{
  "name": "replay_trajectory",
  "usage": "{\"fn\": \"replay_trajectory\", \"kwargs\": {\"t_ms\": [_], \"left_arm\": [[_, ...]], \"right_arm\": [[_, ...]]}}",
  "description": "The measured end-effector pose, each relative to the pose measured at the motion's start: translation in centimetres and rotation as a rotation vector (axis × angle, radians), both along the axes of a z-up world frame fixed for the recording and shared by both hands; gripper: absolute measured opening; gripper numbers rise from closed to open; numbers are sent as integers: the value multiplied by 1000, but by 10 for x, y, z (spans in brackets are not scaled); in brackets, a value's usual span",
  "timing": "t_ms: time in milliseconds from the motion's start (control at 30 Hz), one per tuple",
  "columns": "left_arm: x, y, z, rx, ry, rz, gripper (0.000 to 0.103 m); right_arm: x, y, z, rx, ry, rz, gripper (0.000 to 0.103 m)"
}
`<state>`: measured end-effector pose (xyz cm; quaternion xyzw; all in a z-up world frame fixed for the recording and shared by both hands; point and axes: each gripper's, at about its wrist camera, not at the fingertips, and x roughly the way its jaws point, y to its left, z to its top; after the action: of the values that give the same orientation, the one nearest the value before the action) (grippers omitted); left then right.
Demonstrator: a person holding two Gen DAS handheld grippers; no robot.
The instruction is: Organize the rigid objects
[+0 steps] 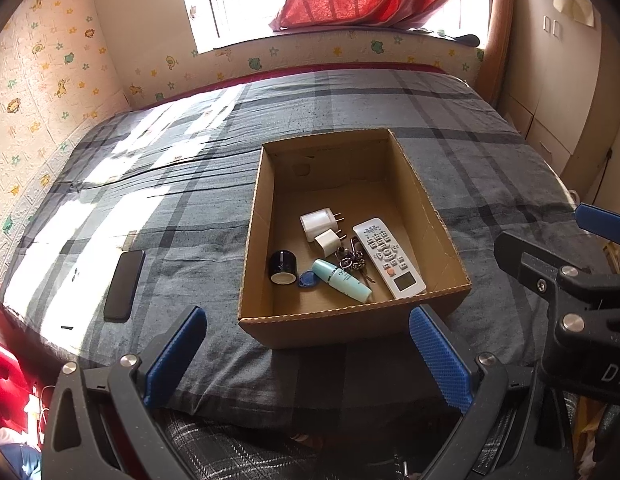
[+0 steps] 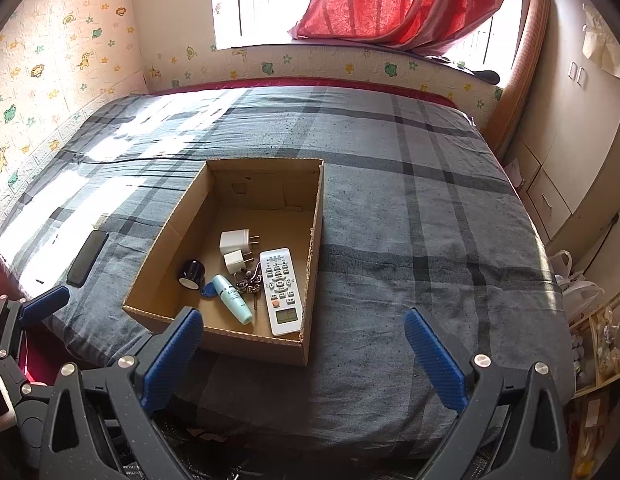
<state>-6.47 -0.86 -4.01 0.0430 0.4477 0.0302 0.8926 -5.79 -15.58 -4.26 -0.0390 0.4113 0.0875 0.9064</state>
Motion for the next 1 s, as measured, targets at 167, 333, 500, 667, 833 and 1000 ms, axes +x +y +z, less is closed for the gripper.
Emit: {"fn": "replay_trajectory", "kwargs": {"t_ms": [167,333,500,667,833,1000], "left_arm": [[1,-2,3,6,-13,-5,103],[2,-5,3,7,-13,-15,103],[2,-6,3,10,-14,-16,103],[2,-7,3,10,-18,-18,103],[3,-7,3,12,-19,-20,103],[2,-8,2,12,-19,-22,103]], "right_arm": [[1,0,1,-1,-7,-4,103],[2,-2,2,-2,-8,-8,103],[2,-2,2,-1,-6,-11,103],[2,-3,2,2,-11,-12,103],[2,-3,1,2,-8,-15,103],[1,-2,1,1,-9,-11,103]]}}
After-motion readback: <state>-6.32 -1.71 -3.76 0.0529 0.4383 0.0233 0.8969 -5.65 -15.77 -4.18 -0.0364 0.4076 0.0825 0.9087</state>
